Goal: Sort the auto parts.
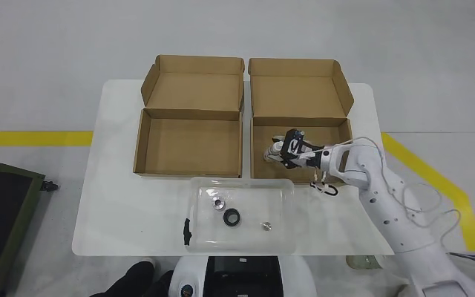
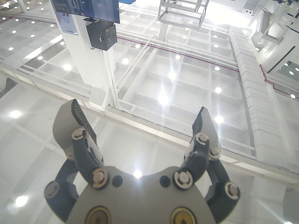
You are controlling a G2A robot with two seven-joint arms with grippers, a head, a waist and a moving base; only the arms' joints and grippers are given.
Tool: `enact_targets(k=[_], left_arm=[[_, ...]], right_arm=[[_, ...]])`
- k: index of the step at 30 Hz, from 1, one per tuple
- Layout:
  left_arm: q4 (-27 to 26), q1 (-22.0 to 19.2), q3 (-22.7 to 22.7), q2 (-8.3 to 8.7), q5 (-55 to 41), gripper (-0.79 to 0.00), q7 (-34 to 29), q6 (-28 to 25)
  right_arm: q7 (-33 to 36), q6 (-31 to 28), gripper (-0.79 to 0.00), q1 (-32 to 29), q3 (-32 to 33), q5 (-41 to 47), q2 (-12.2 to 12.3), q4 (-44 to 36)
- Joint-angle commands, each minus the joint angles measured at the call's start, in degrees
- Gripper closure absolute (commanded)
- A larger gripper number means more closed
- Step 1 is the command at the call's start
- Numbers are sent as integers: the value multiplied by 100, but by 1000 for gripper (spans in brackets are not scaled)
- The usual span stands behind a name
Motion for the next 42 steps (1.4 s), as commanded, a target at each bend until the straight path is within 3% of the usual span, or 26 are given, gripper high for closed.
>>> enact_targets(k=[1,2,10,22,32,42], left_arm=[[0,0,0,0,0,-785,0,0],[0,0,0,0,0,-785,0,0],[0,0,0,0,0,-785,0,0],[0,0,0,0,0,-785,0,0],[0,0,0,0,0,-785,0,0],[0,0,0,0,0,-785,0,0]], right_arm=[[6,1,-727,-3,1,2,2,-6],[11,8,-785,-2,3,4,3,-15],[-77,71,-785,-21,178,163,29,-469],[593,-341,-785,-677,665,585,218,-2479],[1420,-378,-785,-1304,305,824,290,-3629],[1746,-488,-785,-1617,2,286,342,-3779]])
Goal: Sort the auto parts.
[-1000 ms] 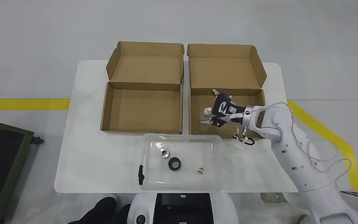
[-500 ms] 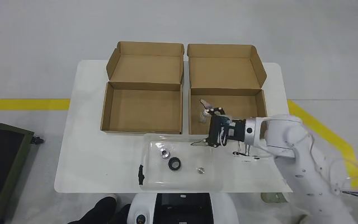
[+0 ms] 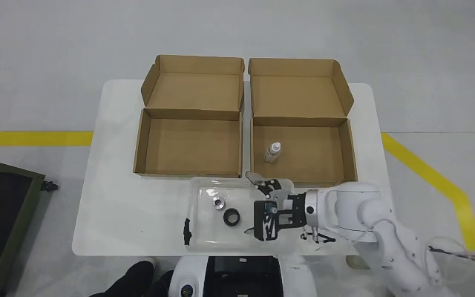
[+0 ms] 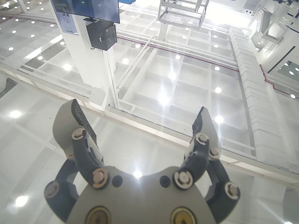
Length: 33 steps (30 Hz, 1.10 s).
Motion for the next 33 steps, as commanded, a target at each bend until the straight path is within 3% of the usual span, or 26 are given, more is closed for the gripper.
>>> enact_targets(k=[1,18,33], left_arm=[[0,0,0,0,0,-785,0,0],[0,0,0,0,0,-785,0,0],[0,0,0,0,0,-785,0,0]], right_arm=[[32,-61,-785,-41,3,-42,17,-22],[1020,-427,-785,-280,-3,-349,240,-215],[752,-283,-785,-316,111,-371,330,-228]])
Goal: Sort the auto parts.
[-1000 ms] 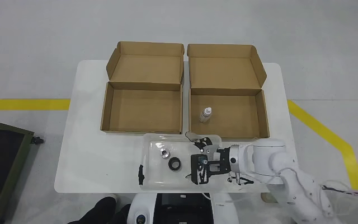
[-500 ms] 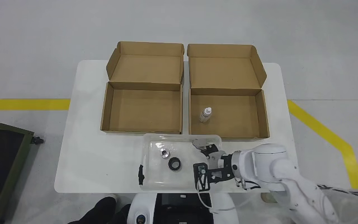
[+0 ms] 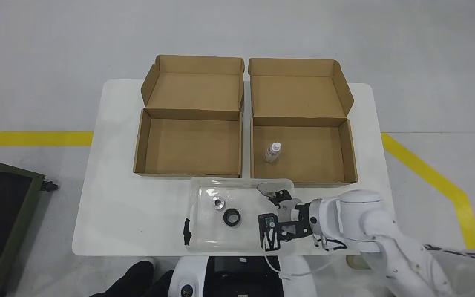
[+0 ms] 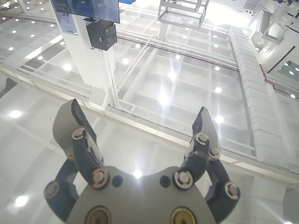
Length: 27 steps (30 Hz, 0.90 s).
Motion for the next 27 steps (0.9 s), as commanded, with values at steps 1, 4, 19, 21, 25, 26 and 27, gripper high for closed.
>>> enact_targets(k=[1,4,19,21,25,26,27], left_arm=[[0,0,0,0,0,-785,0,0],[0,0,0,0,0,-785,0,0],[0,0,0,0,0,-785,0,0],[0,0,0,0,0,-785,0,0],[0,0,0,0,0,-785,0,0],[0,0,0,0,0,-785,0,0],[0,0,0,0,0,-785,0,0]], right_arm=[[-25,-5,-785,-12,32,-19,13,-3],[-21,-64,-785,-30,48,-38,35,-3],[447,-148,-736,171,-358,-103,120,75],[500,-148,-714,225,-444,-55,125,120],[617,-146,-637,363,-643,27,129,224],[625,-139,-619,407,-695,21,130,248],[639,-124,-613,449,-750,23,130,274]])
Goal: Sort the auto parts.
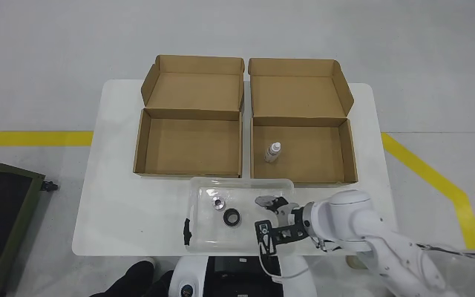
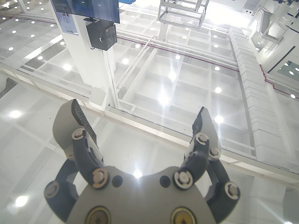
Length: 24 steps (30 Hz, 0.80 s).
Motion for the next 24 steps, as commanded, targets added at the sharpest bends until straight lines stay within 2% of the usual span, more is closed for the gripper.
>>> enact_targets(k=[1,6,10,14,18,20,24], left_arm=[[0,0,0,0,0,-785,0,0],[0,0,0,0,0,-785,0,0],[0,0,0,0,0,-785,0,0],[0,0,0,0,0,-785,0,0],[0,0,0,0,0,-785,0,0],[0,0,0,0,0,-785,0,0],[0,0,0,0,0,-785,0,0]], right_arm=[[25,28,-613,82,-117,-6,1,58],[123,126,-622,291,-494,58,10,289],[210,213,-588,456,-758,152,23,423],[291,294,-502,630,-960,210,37,532],[340,343,-468,834,-1162,228,54,632],[360,364,-422,938,-1292,212,68,678],[425,428,-437,1154,-1565,231,97,760]])
